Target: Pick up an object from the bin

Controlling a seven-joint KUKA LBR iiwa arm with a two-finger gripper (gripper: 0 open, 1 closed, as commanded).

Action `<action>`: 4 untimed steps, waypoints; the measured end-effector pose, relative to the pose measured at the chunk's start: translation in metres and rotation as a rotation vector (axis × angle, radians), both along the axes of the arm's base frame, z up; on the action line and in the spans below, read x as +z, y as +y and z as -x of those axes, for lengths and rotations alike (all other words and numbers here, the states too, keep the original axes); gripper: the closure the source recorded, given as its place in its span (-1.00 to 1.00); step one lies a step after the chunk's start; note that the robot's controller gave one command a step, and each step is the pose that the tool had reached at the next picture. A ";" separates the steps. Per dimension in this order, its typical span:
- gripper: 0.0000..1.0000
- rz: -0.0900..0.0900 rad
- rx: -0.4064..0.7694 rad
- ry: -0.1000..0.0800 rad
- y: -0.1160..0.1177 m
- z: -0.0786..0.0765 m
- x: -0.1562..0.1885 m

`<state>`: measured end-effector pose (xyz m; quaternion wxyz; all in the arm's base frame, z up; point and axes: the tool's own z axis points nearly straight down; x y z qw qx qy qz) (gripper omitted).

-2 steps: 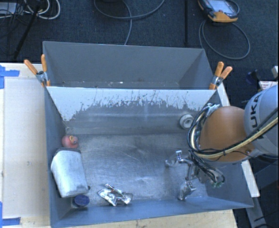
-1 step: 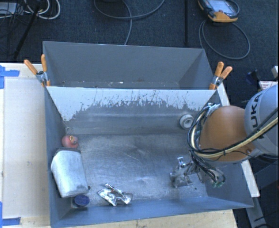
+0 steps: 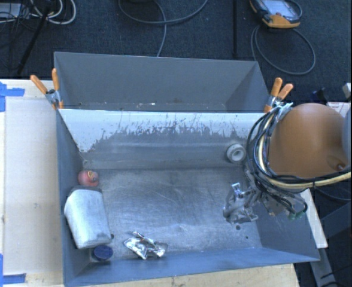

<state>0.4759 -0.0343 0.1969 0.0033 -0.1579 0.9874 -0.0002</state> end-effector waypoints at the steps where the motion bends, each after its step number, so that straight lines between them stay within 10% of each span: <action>1: 1.00 -0.002 0.039 0.014 0.040 0.000 -0.065; 2: 1.00 0.001 0.209 0.005 0.033 0.001 -0.011; 4: 1.00 0.000 0.212 0.009 0.016 -0.026 -0.055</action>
Offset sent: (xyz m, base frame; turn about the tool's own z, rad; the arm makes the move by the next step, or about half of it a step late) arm 0.0009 0.0369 -0.0604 -0.0346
